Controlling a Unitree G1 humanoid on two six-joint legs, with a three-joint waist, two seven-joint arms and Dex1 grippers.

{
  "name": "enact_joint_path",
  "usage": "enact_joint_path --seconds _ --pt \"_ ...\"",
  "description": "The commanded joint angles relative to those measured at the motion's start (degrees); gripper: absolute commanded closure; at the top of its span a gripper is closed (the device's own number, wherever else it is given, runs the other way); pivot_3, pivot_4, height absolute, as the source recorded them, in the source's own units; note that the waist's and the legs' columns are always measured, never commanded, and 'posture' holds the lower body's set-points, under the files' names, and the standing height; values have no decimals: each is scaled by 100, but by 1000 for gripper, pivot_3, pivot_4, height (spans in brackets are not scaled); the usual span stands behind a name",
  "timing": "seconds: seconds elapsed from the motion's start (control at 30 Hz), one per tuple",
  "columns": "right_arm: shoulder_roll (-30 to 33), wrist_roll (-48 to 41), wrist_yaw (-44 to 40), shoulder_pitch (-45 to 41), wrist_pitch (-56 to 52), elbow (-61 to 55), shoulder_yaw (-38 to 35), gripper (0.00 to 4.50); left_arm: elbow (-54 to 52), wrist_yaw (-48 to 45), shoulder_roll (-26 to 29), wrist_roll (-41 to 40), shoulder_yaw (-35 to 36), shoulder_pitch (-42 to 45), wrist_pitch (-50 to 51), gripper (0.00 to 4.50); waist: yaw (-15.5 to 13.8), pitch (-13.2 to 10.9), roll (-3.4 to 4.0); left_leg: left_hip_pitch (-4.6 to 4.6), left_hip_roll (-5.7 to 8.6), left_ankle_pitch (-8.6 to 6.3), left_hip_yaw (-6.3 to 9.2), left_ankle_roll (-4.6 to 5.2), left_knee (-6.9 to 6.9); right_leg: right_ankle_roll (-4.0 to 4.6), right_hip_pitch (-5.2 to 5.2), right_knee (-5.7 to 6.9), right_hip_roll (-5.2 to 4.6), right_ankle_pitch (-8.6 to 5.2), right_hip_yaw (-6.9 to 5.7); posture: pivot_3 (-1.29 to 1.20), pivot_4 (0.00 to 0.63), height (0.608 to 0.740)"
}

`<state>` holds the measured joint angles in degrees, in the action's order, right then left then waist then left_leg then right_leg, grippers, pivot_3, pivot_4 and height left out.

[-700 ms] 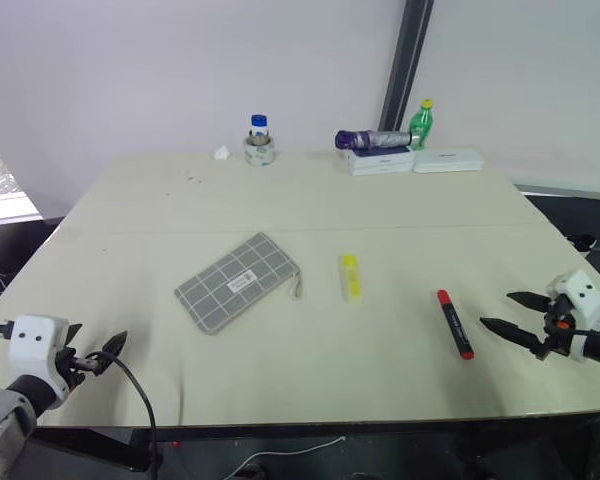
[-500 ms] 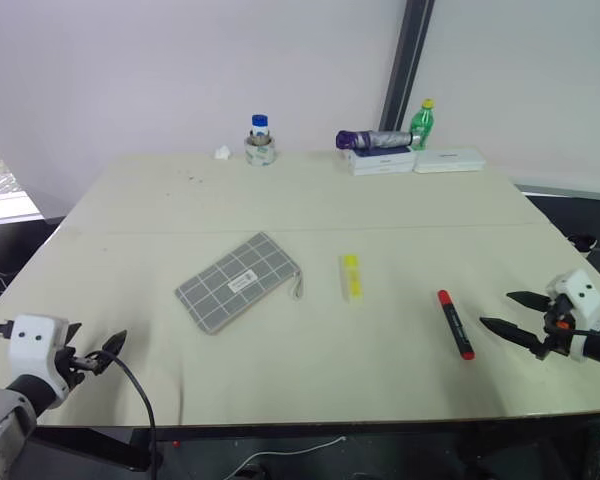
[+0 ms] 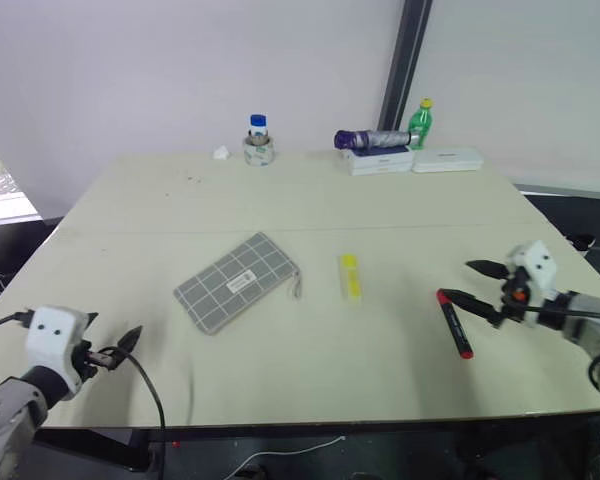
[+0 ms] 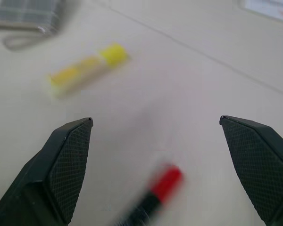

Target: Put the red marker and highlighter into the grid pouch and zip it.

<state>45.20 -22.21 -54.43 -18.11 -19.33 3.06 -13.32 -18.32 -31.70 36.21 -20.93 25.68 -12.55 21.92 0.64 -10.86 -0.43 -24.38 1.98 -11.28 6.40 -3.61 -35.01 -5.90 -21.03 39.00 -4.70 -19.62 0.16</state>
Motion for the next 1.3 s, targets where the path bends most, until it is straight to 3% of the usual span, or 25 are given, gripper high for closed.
enact_joint_path --seconds 0.03,0.2,0.23,0.3,0.53,0.73,0.87,1.3 --pt "-238 -185 248 -159 -253 -769 183 4 -31 -152 167 269 -193 107 -344 148 -11 0 -1 -2 0 0 1 0 1 0 -2 0 0 0 2 0 150 737" --pt "-656 8 560 -346 -393 -1095 717 4 233 -379 410 642 -476 270 -752 148 -1 0 -1 -3 1 0 3 0 -1 3 -2 0 -2 -1 2 0 150 737" --pt "-705 97 624 -394 -417 -1069 835 251 280 -426 443 699 -527 284 -840 59 1 0 -1 -2 2 0 1 0 -1 3 -3 0 -2 -1 2 0 150 737" --pt "-819 427 836 -540 -382 -897 1152 928 368 -494 464 767 -582 331 -1015 0 18 0 -1 -3 2 0 -1 0 0 2 -7 0 -2 -1 2 0 150 737" --pt "-1826 1097 1885 -1501 -678 -119 1790 4447 1053 -295 788 1911 -892 460 -2459 0 39 -1 0 -3 -8 2 -6 -4 17 6 -27 1 7 8 10 0 150 737" --pt "-2480 1715 2382 -2186 -306 887 2197 4447 1544 -26 873 2564 -1188 664 -3351 0 27 -1 0 -3 4 3 -8 -4 22 2 -30 2 6 10 10 0 150 737" --pt "-2966 2168 2725 -2857 -99 2170 2488 4447 1762 207 865 2978 -1407 787 -3811 0 61 -1 0 -1 11 5 -11 -7 24 1 -34 13 13 10 11 0 150 737" --pt "-4033 2312 2774 -4091 704 4771 2345 4447 2377 788 892 3826 -1864 1275 -4742 0 162 -1 1 2 10 9 -11 -13 25 0 -40 32 24 11 13 0 150 737"
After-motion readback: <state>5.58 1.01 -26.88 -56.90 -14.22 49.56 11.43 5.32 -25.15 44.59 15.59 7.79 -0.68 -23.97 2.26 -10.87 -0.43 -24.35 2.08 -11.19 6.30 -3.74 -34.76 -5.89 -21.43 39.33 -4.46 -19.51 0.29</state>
